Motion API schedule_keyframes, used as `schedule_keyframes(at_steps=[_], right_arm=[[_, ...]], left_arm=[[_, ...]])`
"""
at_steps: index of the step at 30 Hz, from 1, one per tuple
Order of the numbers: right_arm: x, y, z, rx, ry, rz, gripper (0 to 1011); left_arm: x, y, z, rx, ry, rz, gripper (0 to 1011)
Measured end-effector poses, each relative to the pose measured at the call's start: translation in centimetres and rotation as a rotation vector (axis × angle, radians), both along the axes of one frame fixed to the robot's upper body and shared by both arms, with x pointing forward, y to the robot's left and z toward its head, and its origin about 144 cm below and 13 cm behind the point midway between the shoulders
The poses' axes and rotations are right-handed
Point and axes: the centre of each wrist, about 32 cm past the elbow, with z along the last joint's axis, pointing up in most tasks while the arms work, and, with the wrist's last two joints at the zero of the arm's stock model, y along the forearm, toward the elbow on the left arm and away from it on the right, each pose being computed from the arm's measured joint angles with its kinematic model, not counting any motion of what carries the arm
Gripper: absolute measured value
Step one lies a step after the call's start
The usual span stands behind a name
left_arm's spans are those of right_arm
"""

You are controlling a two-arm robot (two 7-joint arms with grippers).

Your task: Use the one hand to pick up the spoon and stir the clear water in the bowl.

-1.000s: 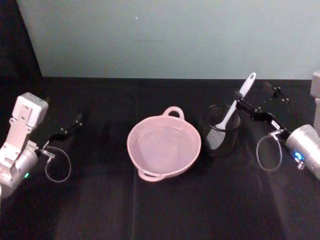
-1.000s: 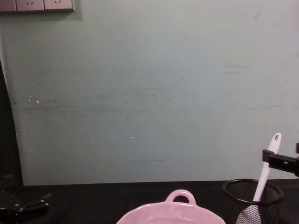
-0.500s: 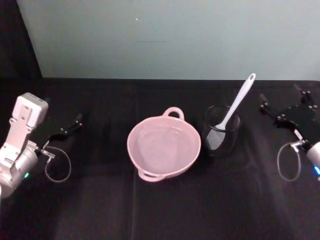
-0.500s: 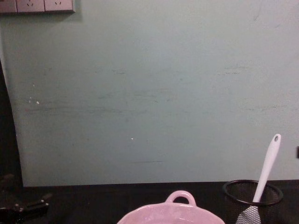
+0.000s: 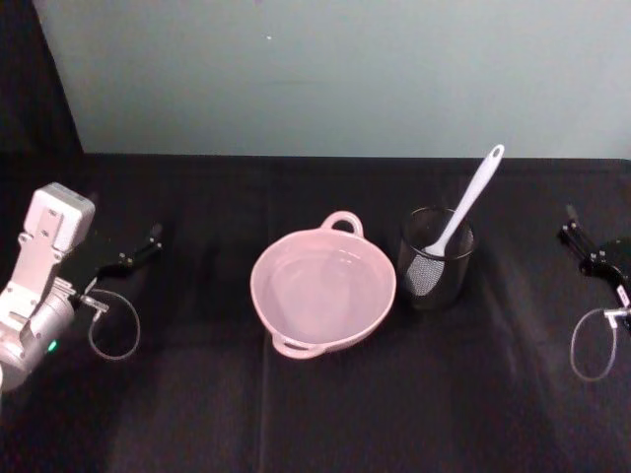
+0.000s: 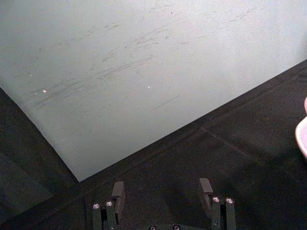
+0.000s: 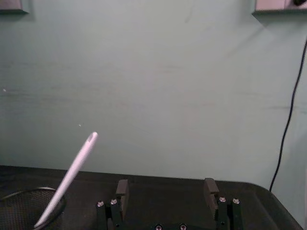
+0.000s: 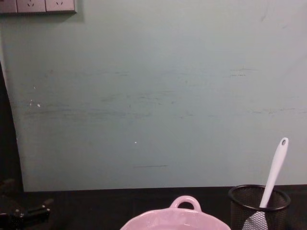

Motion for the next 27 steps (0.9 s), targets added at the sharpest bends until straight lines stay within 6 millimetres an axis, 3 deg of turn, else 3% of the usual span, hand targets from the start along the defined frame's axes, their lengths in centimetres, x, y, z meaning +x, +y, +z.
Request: schedule_keyframes(at_steps=[27], right_arm=[[0.38,-0.02,-0.79,0.039,0.02,0.003,1003]], left_arm=[[0.0,0.0,0.0,0.0,0.0,0.0,1011]])
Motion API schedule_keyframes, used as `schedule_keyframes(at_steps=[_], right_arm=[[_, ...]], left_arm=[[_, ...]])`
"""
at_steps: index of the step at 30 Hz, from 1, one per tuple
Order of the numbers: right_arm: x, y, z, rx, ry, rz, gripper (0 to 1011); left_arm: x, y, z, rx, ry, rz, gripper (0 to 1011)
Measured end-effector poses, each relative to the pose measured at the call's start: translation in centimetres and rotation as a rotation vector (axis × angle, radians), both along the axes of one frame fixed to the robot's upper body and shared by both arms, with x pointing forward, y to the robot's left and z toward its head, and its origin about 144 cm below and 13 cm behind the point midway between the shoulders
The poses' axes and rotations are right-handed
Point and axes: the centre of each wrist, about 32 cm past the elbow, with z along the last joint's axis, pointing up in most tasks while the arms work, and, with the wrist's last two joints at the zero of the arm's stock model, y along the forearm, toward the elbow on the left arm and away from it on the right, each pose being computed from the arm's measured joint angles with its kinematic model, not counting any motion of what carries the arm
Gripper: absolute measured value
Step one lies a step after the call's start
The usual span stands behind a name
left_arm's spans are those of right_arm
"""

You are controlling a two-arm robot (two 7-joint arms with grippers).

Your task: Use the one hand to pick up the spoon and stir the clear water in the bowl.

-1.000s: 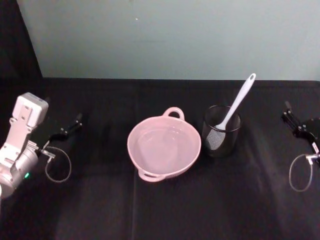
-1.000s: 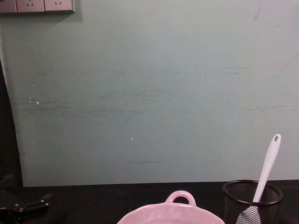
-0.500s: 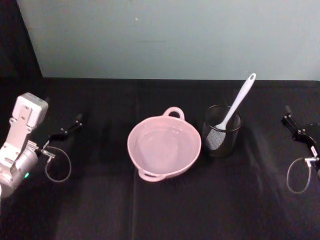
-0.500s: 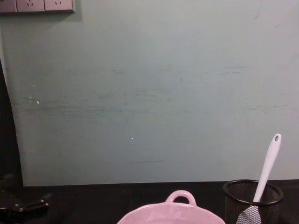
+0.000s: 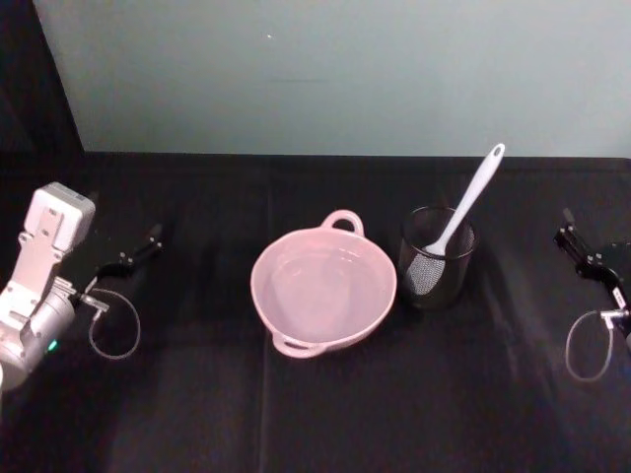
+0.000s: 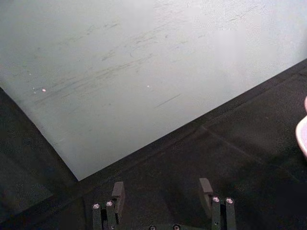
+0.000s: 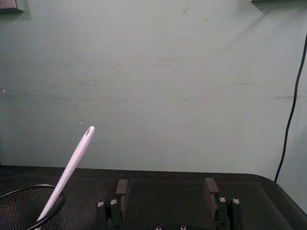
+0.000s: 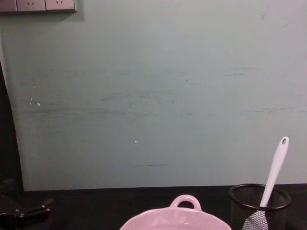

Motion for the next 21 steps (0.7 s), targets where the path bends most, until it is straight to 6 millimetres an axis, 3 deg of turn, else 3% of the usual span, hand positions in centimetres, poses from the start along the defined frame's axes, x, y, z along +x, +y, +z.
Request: schedule_keyframes(at_steps=[21], right_arm=[[-0.03,0.01,0.03,-0.003,0.001,0.0,1003]], left_arm=[[0.0,0.0,0.0,0.0,0.0,0.0,1011]])
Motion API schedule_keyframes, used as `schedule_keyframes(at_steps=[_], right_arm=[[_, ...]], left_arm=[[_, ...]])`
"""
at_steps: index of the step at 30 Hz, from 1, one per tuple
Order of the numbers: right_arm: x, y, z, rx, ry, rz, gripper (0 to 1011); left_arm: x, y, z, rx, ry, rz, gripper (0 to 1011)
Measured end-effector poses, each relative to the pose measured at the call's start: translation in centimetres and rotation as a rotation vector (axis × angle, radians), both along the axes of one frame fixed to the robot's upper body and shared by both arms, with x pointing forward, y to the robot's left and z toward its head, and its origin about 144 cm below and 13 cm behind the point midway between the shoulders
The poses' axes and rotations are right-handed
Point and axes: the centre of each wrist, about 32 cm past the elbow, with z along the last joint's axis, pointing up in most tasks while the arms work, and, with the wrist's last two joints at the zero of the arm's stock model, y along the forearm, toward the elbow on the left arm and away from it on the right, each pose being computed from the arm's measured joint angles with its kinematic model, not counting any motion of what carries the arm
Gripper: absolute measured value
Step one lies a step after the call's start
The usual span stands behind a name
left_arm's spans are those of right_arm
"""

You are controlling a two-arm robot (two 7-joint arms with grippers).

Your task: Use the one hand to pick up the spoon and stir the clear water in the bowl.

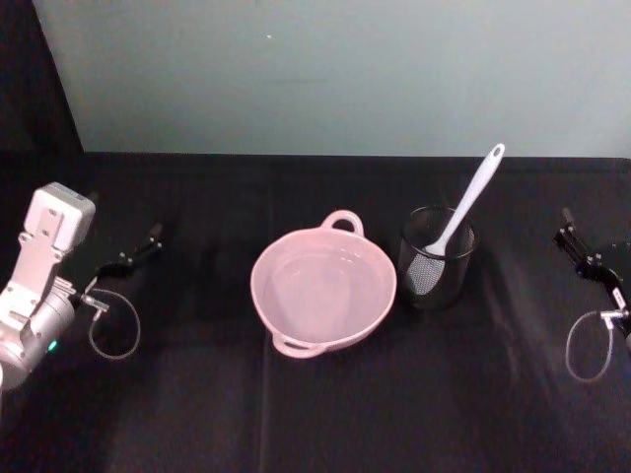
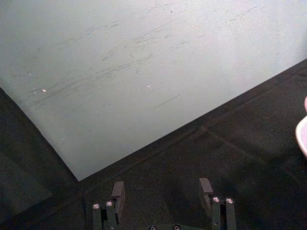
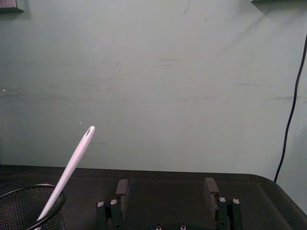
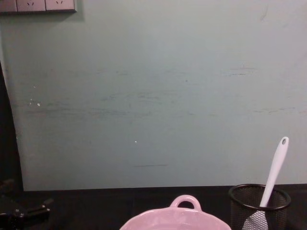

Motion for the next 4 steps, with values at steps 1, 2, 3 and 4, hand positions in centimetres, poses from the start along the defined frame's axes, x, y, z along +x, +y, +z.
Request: schedule_keyframes(at_steps=[1,2,3,4], right_arm=[[0.0,0.0,0.0,0.0,0.0,0.0,1003],[0.0,0.0,0.0,0.0,0.0,0.0,1003],[0.0,0.0,0.0,0.0,0.0,0.0,1003],[0.0,0.0,0.01,0.0,0.0,0.0,1003]], left_arm=[[0.0,0.0,0.0,0.0,0.0,0.0,1011],[0.0,0.0,0.0,0.0,0.0,0.0,1011],[0.0,0.0,0.0,0.0,0.0,0.0,1011],[0.0,0.0,0.0,0.0,0.0,0.0,1011]])
